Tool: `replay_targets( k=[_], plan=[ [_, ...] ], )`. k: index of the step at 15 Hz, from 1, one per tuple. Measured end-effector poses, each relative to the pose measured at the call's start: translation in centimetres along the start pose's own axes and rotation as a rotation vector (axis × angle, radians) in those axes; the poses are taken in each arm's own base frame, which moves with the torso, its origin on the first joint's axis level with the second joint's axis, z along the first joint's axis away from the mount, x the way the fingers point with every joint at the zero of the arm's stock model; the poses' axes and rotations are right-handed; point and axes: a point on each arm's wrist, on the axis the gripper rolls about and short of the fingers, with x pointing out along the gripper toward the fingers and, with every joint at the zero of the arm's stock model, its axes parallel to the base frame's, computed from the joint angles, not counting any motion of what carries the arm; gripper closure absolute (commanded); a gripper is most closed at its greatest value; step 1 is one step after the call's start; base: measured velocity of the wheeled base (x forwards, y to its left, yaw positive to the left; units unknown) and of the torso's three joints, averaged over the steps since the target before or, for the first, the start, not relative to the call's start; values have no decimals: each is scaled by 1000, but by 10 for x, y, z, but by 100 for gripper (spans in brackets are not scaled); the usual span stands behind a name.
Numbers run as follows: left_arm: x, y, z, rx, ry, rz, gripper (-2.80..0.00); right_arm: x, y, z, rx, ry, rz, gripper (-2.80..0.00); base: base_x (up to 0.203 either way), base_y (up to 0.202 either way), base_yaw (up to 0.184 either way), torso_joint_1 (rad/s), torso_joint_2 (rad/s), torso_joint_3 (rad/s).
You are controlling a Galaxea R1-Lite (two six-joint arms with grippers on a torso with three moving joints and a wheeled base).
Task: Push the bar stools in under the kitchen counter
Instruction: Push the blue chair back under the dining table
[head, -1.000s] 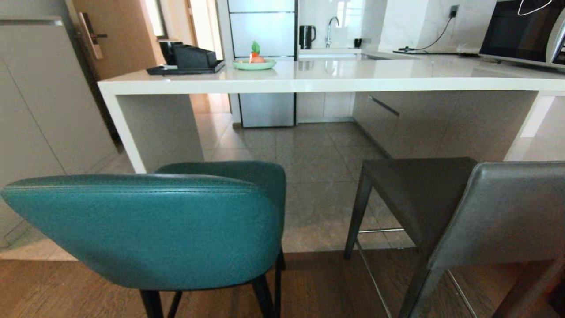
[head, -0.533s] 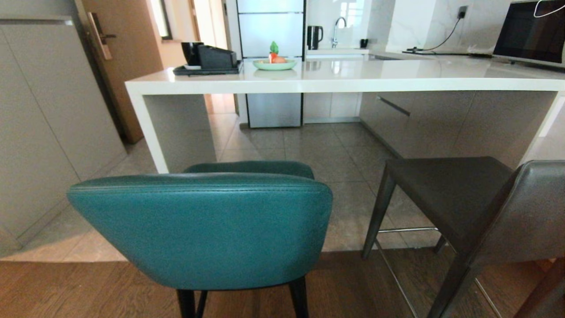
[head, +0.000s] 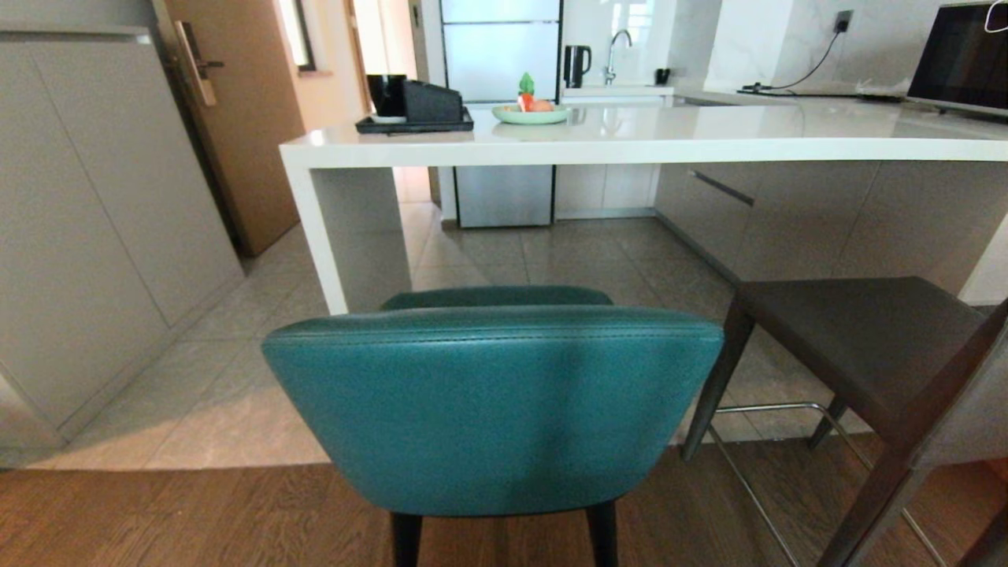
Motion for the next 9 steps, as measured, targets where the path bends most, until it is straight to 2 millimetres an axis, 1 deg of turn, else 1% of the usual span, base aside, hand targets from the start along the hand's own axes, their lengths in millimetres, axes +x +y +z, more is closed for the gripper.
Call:
replay_targets(
  k=[2,9],
  plan=[
    [0,0,0,-1,0,-1,0,0,0,0,0,-1,0,0,0,94,-4,3,4,4],
    [0,0,0,-2,-1,1,0,0,0,0,0,-1,0,0,0,0,0,0,0,0]
  ],
)
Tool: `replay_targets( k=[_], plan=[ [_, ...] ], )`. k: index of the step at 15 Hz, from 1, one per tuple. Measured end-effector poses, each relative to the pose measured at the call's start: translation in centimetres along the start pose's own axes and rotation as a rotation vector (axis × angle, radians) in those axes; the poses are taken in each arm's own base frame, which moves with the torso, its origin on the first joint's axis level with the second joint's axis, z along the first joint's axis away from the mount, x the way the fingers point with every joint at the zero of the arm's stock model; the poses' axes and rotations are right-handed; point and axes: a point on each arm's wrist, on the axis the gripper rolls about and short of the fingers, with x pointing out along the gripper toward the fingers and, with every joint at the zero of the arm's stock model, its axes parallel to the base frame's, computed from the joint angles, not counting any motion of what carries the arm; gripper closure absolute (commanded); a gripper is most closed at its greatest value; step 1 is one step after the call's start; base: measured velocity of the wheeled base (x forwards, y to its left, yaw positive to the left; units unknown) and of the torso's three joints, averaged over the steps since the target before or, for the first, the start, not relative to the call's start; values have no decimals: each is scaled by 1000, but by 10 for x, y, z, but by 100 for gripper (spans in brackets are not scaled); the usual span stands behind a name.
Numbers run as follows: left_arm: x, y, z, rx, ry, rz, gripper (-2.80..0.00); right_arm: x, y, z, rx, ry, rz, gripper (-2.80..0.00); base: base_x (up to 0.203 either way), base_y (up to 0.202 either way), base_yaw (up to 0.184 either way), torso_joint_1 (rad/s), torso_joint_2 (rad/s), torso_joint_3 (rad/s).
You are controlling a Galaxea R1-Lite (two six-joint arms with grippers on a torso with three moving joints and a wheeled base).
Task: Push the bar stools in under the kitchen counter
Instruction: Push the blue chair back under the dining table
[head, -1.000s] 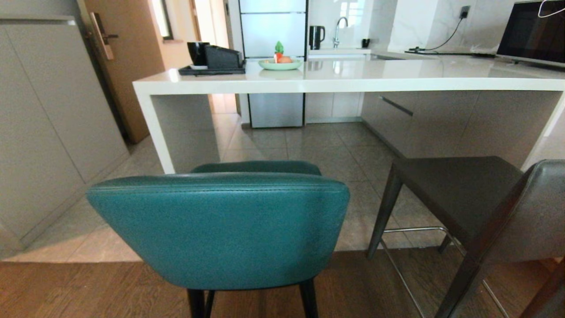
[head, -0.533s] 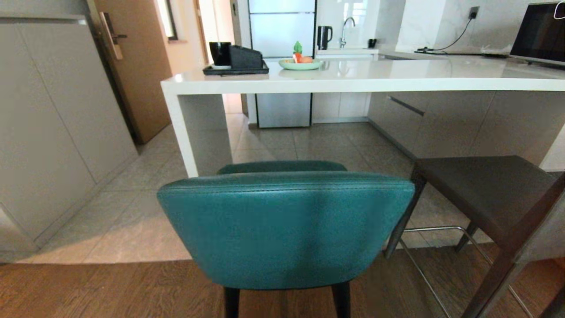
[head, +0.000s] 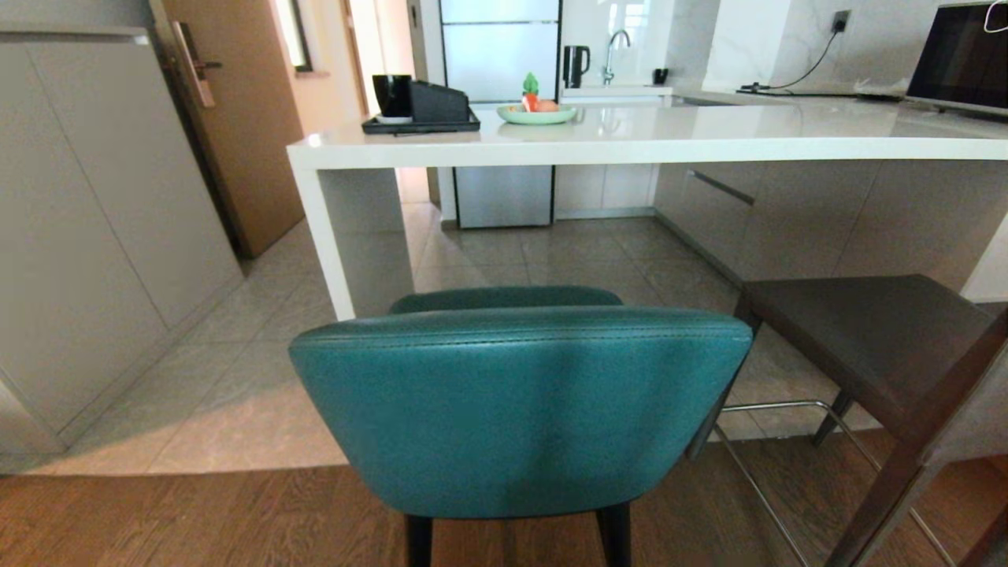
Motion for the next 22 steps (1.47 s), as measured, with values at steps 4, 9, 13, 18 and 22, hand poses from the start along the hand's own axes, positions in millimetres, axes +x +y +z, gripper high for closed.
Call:
replay_targets(
  k=[4,9,13,18,22],
  plan=[
    [0,0,0,0,0,-1,0,0,0,0,0,0,0,0,0,0,0,0,0,0],
    [0,0,0,0,0,-1,0,0,0,0,0,1,0,0,88,0,0,1,1,1],
    [0,0,0,0,0,-1,0,0,0,0,0,0,0,0,24,0,0,4,1,0],
    [0,0,0,-5,0,0,0,0,0,0,0,0,0,0,0,0,0,0,0,0],
    [0,0,0,36,-1,-20,0,-2,1,9,-12,-55,39,0,0,0,0,0,0,0]
  ],
)
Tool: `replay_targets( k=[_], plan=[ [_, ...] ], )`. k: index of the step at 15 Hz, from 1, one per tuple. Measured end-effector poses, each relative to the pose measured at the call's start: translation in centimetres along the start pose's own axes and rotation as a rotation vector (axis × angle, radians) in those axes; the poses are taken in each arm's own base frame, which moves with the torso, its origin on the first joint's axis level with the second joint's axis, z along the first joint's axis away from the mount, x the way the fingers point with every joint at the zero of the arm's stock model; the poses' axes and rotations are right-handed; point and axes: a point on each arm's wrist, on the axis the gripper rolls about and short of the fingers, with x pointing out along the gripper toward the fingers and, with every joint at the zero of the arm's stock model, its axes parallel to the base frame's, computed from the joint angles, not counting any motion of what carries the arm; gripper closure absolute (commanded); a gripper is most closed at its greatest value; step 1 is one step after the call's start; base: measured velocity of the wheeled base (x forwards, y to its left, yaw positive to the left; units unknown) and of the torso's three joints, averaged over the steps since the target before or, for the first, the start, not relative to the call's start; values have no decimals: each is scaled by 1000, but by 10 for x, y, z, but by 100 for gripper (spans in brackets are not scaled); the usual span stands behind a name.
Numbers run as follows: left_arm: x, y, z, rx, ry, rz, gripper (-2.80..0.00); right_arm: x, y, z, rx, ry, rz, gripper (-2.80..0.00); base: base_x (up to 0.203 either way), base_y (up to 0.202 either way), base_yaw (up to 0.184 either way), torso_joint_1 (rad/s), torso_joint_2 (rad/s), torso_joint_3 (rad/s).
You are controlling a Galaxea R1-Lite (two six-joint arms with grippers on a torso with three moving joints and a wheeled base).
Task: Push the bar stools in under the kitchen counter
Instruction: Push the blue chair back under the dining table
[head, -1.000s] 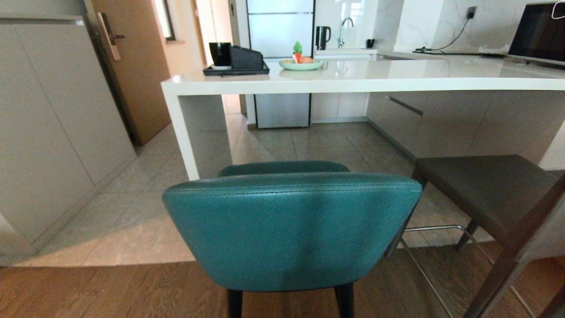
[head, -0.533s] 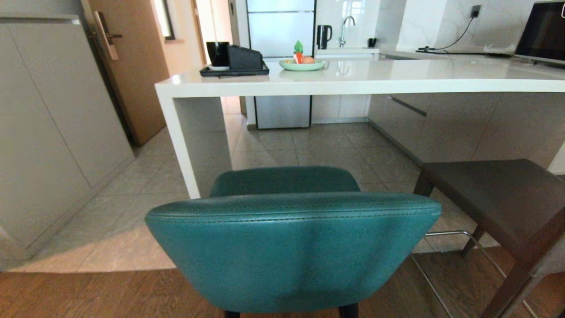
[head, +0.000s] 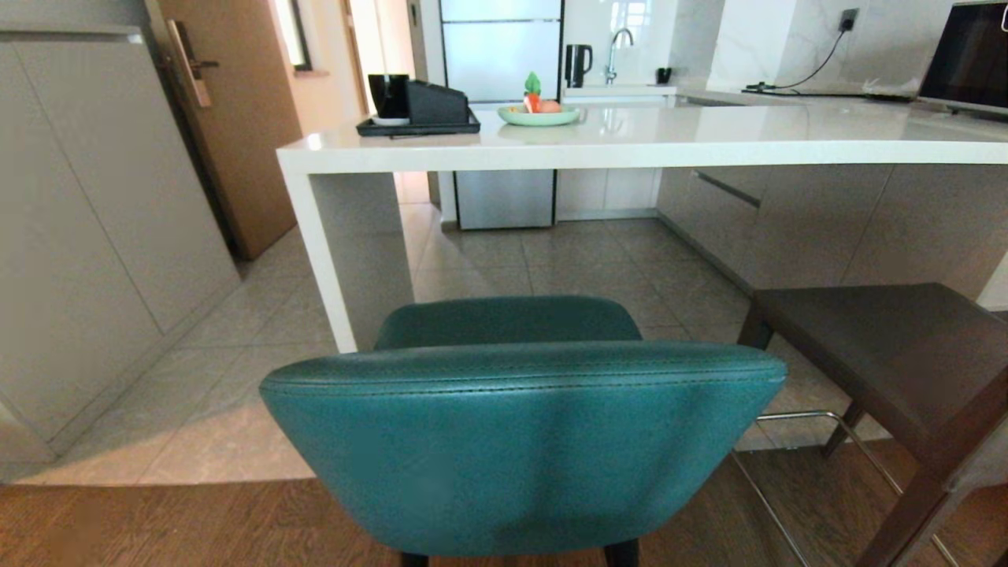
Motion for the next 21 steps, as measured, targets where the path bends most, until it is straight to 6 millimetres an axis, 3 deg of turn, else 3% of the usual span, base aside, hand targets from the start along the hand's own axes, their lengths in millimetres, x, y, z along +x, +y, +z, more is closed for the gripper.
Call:
replay_targets(
  k=[5,8,11,13,16,21],
  plan=[
    [-1,-1,2,63,-16,-34,0,-5,5,35,0,-16,196,0,0,0,0,0,0,0],
    [-10,-2,38,-41,-105,-156,0,-1,5,52,-2,-3,215,0,0,0,0,0,0,0],
    [-1,-4,69,-104,-97,-340,0,7,6,63,-1,25,245,0,0,0,0,0,0,0],
    [19,-3,85,-108,-65,-376,0,17,5,71,-9,39,236,0,0,0,0,0,0,0],
    [67,-1,99,-96,-14,-386,0,42,3,85,-43,37,184,0,0,0,0,0,0,0],
    [150,1,92,-78,21,-379,0,97,-2,100,-51,59,161,0,0,0,0,0,0,0]
  ],
)
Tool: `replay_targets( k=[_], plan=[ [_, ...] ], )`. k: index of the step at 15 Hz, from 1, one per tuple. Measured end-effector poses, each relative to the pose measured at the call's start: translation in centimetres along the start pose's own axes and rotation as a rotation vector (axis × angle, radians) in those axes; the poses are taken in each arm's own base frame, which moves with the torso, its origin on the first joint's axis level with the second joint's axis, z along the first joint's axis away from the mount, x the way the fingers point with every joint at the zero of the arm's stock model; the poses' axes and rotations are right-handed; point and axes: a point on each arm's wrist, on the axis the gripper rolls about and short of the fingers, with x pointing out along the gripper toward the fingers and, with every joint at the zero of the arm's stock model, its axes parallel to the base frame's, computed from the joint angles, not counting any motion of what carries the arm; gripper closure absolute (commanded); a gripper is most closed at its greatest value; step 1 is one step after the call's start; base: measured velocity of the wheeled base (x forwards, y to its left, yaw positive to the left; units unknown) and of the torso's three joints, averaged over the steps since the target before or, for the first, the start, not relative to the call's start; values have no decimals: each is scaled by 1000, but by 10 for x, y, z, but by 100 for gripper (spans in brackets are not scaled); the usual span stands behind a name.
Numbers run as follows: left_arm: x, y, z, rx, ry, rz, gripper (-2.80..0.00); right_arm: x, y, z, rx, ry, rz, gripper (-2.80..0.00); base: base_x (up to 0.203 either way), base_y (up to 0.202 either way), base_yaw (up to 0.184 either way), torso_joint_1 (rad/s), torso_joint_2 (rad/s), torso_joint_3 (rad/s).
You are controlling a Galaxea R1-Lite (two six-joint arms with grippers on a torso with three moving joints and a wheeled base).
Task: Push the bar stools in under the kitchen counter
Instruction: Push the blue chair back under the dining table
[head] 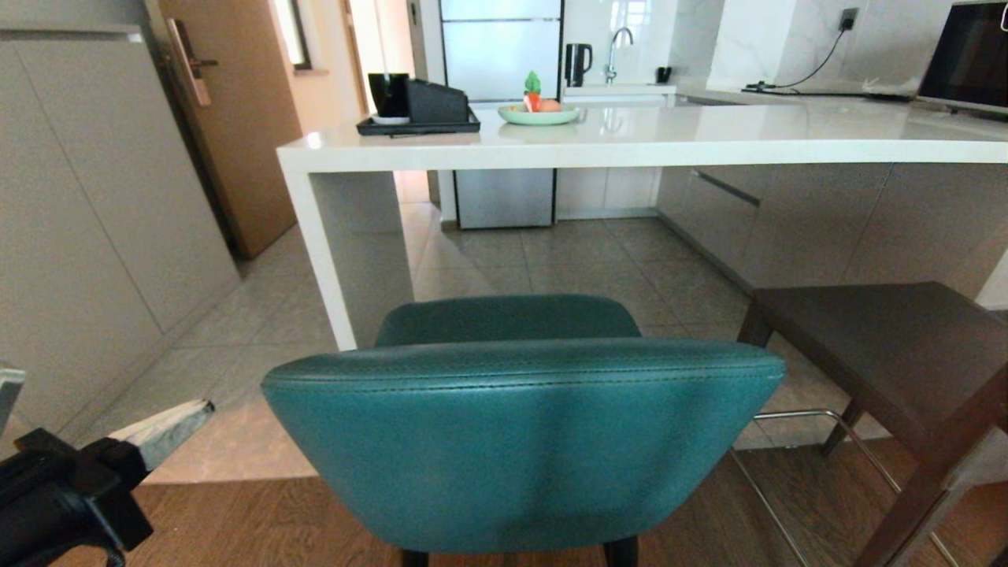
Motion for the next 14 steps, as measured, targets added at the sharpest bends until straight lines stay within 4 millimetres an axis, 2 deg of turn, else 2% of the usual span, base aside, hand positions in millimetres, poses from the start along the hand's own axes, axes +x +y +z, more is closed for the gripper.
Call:
replay_targets(
  k=[3,6,10,14],
  plan=[
    [25,9,-11,8,10,-4,0,34,-3,2,5,14,45,0,0,0,0,0,0,0],
    [42,6,-24,0,42,-6,0,64,7,-3,20,39,114,0,0,0,0,0,0,0],
    [57,-15,-38,-43,94,-12,0,90,22,-11,31,74,143,0,0,0,0,0,0,0],
    [81,-17,-35,-53,65,49,0,110,25,-15,24,62,142,0,0,0,0,0,0,0]
  ],
)
